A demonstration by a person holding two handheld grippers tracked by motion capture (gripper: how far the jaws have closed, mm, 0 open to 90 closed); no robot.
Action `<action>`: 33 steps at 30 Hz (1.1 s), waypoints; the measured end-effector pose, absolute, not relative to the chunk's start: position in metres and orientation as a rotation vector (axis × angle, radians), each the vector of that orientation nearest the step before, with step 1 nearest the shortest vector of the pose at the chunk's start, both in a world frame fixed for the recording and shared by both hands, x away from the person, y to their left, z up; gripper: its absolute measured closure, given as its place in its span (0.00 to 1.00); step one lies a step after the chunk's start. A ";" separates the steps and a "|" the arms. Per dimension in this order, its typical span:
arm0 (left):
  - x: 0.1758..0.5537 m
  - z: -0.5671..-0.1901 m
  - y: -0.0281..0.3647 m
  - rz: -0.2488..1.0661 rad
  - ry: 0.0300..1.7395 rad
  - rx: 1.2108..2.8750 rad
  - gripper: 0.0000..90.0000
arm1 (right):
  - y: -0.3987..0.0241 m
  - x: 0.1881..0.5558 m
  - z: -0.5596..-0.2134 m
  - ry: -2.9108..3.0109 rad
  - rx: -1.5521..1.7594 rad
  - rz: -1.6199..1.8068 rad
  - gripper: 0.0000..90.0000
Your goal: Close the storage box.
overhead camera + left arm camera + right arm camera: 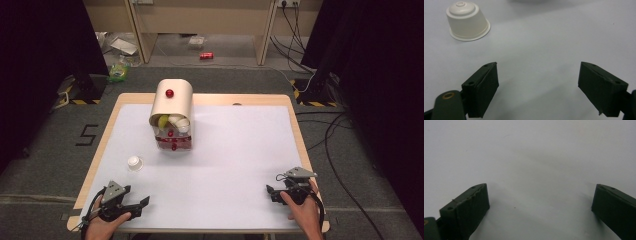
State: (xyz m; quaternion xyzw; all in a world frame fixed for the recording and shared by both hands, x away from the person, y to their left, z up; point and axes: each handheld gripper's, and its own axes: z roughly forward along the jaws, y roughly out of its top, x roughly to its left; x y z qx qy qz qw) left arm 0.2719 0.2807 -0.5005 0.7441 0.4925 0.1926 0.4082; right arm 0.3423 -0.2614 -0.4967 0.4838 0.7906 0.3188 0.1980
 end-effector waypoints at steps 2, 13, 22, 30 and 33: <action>0.271 -0.501 0.281 0.489 1.241 1.880 0.18 | -0.261 0.342 -0.497 2.212 1.354 0.892 0.02; 0.266 -0.502 0.280 0.531 1.240 1.901 0.18 | -0.261 0.342 -0.497 2.212 1.354 0.892 0.02; 0.265 -0.509 0.277 0.573 1.236 1.933 0.17 | -0.262 0.342 -0.497 2.213 1.350 0.893 0.02; 0.265 -0.511 0.279 0.571 1.220 1.929 0.16 | -0.261 0.342 -0.497 2.212 1.355 0.893 0.02; 0.264 -0.512 0.279 0.572 1.216 1.921 0.16 | -0.261 0.342 -0.497 2.212 1.349 0.893 0.02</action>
